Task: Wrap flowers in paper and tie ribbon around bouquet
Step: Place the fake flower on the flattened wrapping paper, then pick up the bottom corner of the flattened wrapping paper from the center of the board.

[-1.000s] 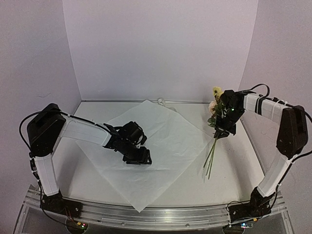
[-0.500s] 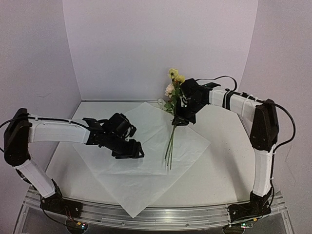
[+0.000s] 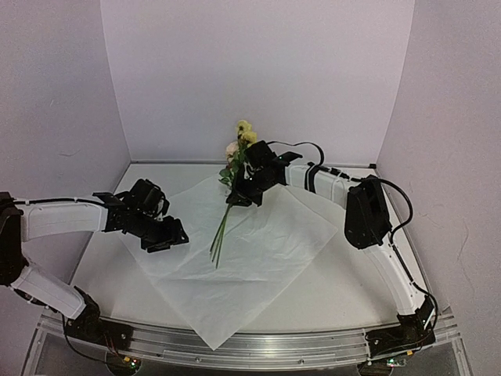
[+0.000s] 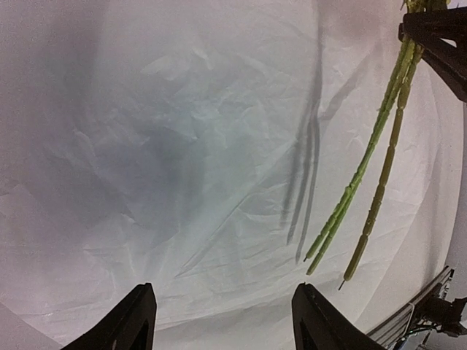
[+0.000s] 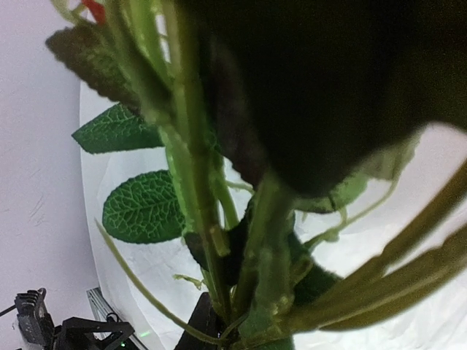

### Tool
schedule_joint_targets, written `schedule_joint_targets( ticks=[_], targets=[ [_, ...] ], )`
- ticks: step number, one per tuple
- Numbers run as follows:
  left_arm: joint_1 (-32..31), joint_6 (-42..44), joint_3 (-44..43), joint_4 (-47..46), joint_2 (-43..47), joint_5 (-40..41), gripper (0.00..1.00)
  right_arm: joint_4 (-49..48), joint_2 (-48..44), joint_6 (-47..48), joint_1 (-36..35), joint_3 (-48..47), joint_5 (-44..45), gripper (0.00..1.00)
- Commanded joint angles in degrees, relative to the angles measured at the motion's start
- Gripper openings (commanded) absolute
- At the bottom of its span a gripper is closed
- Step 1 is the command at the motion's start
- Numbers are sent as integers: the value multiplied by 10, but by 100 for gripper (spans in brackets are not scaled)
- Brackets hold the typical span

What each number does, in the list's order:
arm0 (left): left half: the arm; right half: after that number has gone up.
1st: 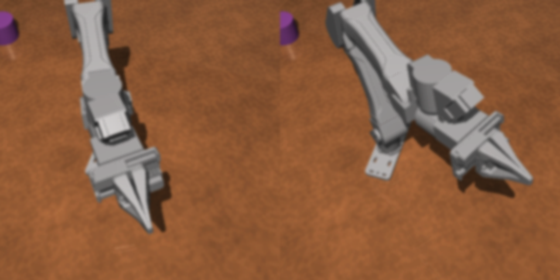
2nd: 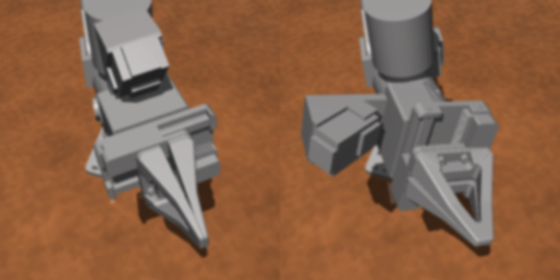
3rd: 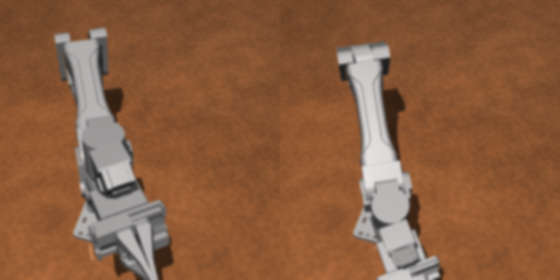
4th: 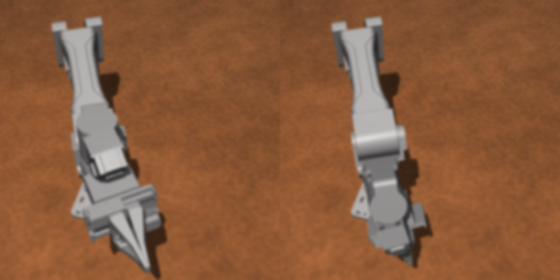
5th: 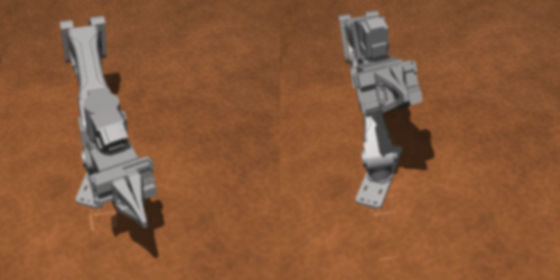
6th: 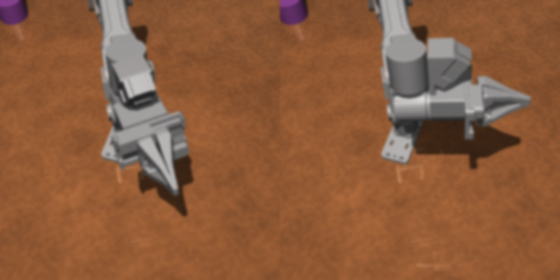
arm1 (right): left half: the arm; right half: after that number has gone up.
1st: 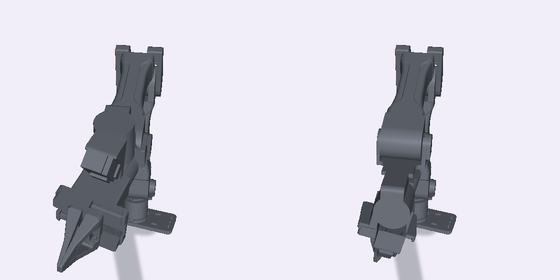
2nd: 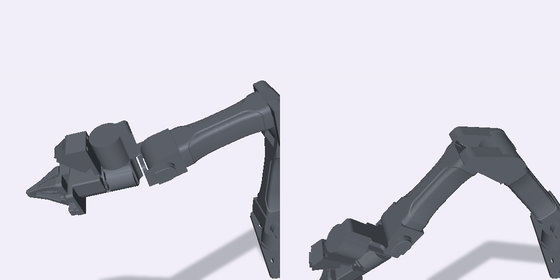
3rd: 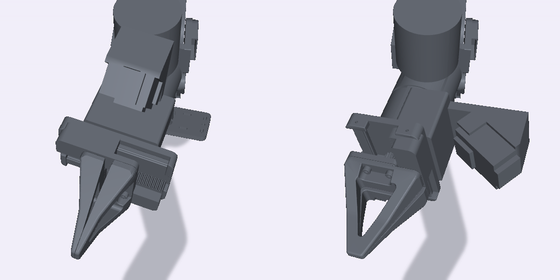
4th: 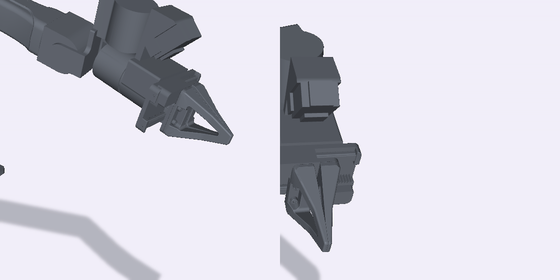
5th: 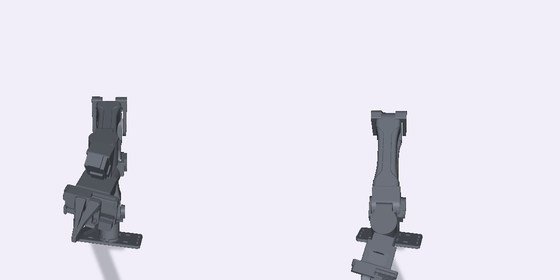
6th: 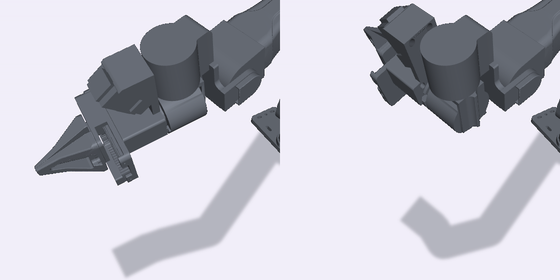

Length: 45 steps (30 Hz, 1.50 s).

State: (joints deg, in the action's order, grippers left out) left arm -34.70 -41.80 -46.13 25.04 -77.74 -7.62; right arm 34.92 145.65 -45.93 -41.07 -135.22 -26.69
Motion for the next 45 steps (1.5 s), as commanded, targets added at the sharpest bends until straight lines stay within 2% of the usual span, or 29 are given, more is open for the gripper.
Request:
schedule_joint_targets(
  ticks=[1, 6, 17, 19, 22, 24, 27, 32, 37, 40, 45],
  targets=[
    [23, 18, 14, -19, -19, -23, 66, -11, 2, -3, -5, -17, -15, 0],
    [42, 28, 19, -39, -57, -39, 66, 12, 26, 0, -5, -37, -46, 0],
    [63, 46, 3, -49, -123, -57, 65, 85, 19, 37, -5, -29, -31, 0],
    [63, 49, -1, -47, -127, -58, 65, 87, 26, 43, -5, -39, -31, 6],
    [65, 53, -8, -41, -129, -58, 65, 91, 35, 46, -4, -49, -36, 21],
    [66, 54, -11, -37, -128, -57, 64, 93, 27, 51, -4, -37, -37, 40],
    [67, 55, -14, -37, -125, -61, 64, 102, 7, 61, -4, -18, -32, 54],
    [67, 67, -34, -36, -123, -76, 61, 151, -41, 73, -3, 9, 1, 63],
    [64, 75, -57, -34, -114, -97, 60, 182, -115, 69, -4, 81, 21, 65],
    [55, 57, -49, -50, -102, -114, 60, 184, -173, 88, -16, 151, 24, 66],
    [5, 36, -58, -56, -117, -106, 59, 157, -299, 195, -64, 318, 56, 72]
  ],
)
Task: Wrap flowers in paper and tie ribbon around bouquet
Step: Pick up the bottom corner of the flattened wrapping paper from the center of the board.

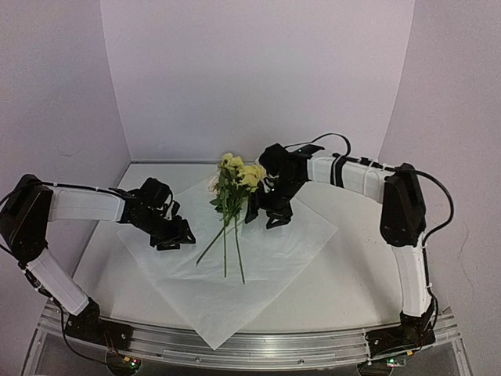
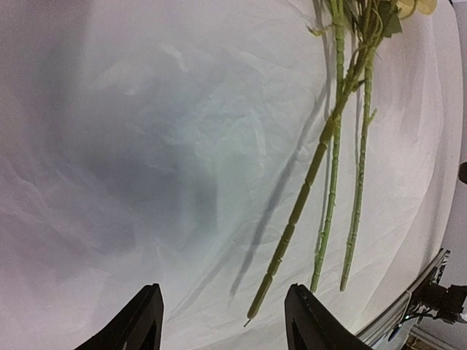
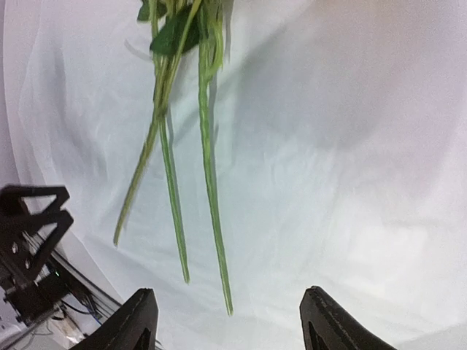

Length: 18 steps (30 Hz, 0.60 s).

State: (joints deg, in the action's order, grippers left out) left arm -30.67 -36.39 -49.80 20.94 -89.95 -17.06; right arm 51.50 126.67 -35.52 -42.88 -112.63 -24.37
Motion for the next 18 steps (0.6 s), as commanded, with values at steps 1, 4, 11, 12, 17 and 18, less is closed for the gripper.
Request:
schedule_joint_targets(
  ticks=[1, 4, 11, 12, 17, 18],
  targets=[
    [-43, -27, -21, -16, 6, -7, 59, -18, -130, 117, -58, 127, 39, 73],
    [-50, -60, -7, -14, 30, 18, 58, -34, -196, 214, -114, 213, 60, 76],
    [-28, -103, 27, 15, 106, 82, 62, -99, -241, 341, -237, 323, 107, 79],
    [-21, -98, 29, 19, 109, 84, 63, -107, -236, 355, -252, 326, 116, 79],
    [14, -69, 38, 39, 132, 88, 64, -130, -181, 413, -315, 303, 144, 82],
    [19, -64, 39, 43, 138, 92, 65, -130, -171, 423, -328, 292, 151, 83]
  ],
)
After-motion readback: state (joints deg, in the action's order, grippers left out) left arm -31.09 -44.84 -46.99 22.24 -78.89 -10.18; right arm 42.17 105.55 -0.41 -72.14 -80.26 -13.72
